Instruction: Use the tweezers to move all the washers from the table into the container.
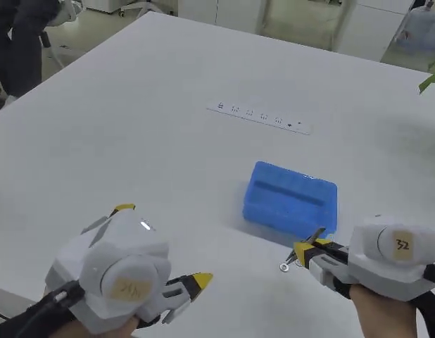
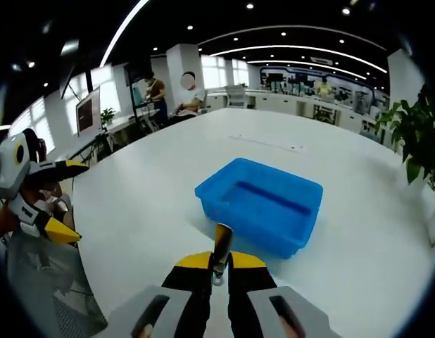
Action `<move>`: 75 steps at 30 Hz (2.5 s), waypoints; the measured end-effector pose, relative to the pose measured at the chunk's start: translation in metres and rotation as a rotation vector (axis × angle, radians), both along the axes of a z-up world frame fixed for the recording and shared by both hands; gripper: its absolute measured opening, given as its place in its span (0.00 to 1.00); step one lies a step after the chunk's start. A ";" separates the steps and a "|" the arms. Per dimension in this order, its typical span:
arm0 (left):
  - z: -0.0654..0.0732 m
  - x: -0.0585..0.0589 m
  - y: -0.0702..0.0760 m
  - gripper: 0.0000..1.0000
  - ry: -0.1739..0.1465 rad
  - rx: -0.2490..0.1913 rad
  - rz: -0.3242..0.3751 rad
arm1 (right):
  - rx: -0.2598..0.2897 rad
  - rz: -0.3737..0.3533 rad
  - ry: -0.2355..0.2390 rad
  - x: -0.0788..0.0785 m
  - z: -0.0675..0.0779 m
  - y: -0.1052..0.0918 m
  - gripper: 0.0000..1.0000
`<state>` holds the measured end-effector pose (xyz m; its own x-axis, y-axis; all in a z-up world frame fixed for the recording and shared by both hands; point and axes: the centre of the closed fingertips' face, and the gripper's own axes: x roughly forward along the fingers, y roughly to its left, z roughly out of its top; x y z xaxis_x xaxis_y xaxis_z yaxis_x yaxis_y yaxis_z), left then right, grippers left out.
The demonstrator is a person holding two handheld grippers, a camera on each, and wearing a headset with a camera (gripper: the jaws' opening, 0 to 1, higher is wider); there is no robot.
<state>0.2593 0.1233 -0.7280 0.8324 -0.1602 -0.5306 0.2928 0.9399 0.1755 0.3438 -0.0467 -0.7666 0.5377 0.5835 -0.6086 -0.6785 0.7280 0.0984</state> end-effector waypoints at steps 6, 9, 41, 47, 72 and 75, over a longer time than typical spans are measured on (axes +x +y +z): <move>0.000 0.000 0.000 0.90 0.001 0.002 0.001 | -0.014 0.011 0.004 0.000 -0.004 0.003 0.04; -0.001 0.000 0.000 0.90 0.003 0.004 0.000 | -0.026 0.018 -0.002 0.000 -0.007 0.004 0.04; 0.000 0.000 0.001 0.89 0.001 0.007 -0.003 | -0.009 0.029 -0.064 0.011 0.031 0.009 0.02; 0.001 0.000 0.001 0.89 -0.002 0.003 0.001 | -0.009 0.036 -0.094 0.018 0.041 0.012 0.02; 0.040 0.031 -0.067 0.69 -0.074 -0.071 -0.229 | -0.039 -0.023 0.018 -0.004 -0.004 -0.023 0.02; 0.048 0.039 -0.081 0.66 -0.078 -0.081 -0.265 | -0.033 -0.025 0.026 -0.006 -0.006 -0.021 0.02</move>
<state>0.2987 0.0427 -0.6804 0.7940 -0.4164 -0.4429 0.5182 0.8445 0.1350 0.3383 -0.0679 -0.7726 0.5356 0.5491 -0.6415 -0.6573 0.7480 0.0914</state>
